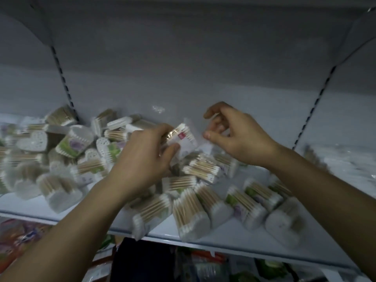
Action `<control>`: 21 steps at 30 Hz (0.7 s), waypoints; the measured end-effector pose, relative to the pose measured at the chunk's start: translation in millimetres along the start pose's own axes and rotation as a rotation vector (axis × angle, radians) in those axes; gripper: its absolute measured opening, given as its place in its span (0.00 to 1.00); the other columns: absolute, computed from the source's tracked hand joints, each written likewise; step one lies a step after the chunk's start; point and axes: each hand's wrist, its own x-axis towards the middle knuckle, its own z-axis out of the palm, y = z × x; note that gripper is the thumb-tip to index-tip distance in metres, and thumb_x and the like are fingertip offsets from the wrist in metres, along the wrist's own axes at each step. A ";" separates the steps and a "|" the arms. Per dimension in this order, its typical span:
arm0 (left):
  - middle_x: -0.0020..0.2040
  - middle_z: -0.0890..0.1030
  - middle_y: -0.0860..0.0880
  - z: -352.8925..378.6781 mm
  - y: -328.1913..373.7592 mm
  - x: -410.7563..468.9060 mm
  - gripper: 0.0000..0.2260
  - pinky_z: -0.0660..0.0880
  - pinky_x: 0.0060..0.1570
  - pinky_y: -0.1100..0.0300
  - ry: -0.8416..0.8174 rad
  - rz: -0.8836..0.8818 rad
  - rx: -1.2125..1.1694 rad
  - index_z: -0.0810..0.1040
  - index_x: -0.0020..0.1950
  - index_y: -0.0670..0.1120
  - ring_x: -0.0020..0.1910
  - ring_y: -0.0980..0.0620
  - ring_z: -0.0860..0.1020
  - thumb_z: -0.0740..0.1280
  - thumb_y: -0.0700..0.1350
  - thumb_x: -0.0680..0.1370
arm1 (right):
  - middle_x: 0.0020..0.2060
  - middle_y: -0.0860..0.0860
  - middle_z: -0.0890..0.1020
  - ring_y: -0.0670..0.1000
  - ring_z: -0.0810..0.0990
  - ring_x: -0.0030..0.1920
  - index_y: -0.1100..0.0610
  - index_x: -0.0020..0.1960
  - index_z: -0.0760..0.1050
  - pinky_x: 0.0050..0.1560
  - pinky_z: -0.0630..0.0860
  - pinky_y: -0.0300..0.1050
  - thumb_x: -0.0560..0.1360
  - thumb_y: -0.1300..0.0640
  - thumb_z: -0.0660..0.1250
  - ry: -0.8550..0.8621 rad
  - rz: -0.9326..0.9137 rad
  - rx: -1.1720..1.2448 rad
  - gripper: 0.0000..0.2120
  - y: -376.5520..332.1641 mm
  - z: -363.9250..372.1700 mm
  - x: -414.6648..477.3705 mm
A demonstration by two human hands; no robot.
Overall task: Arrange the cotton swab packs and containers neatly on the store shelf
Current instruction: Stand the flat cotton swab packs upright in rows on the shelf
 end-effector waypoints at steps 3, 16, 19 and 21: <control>0.42 0.82 0.53 0.9 -16.0 -6.2 0.09 0.76 0.42 0.48 0.021 -0.093 -0.133 0.79 0.54 0.52 0.40 0.53 0.79 0.65 0.54 0.78 | 0.45 0.44 0.81 0.46 0.81 0.45 0.50 0.57 0.76 0.50 0.78 0.49 0.74 0.59 0.72 -0.242 0.060 -0.238 0.14 20.0 5.8 -9.4; 0.49 0.85 0.57 10.0 -37.0 -14.5 0.10 0.82 0.49 0.41 0.064 -0.236 -0.515 0.77 0.56 0.55 0.47 0.55 0.84 0.68 0.51 0.75 | 0.45 0.44 0.82 0.51 0.81 0.47 0.48 0.53 0.78 0.45 0.76 0.44 0.75 0.57 0.72 0.071 0.097 -0.197 0.08 32.6 3.4 -10.6; 0.48 0.86 0.55 14.0 -33.7 -4.4 0.09 0.82 0.49 0.40 0.048 -0.308 -0.585 0.76 0.56 0.55 0.46 0.53 0.86 0.70 0.49 0.77 | 0.47 0.46 0.81 0.51 0.81 0.49 0.49 0.56 0.79 0.48 0.80 0.47 0.78 0.62 0.67 -0.003 0.065 0.159 0.10 20.9 -12.9 -7.3; 0.50 0.87 0.51 15.9 -22.0 4.0 0.11 0.83 0.50 0.39 0.007 -0.327 -0.670 0.77 0.57 0.54 0.48 0.49 0.86 0.69 0.51 0.75 | 0.46 0.49 0.78 0.47 0.79 0.46 0.52 0.60 0.78 0.49 0.78 0.41 0.78 0.65 0.69 -0.085 0.019 0.283 0.14 7.0 -14.6 -5.3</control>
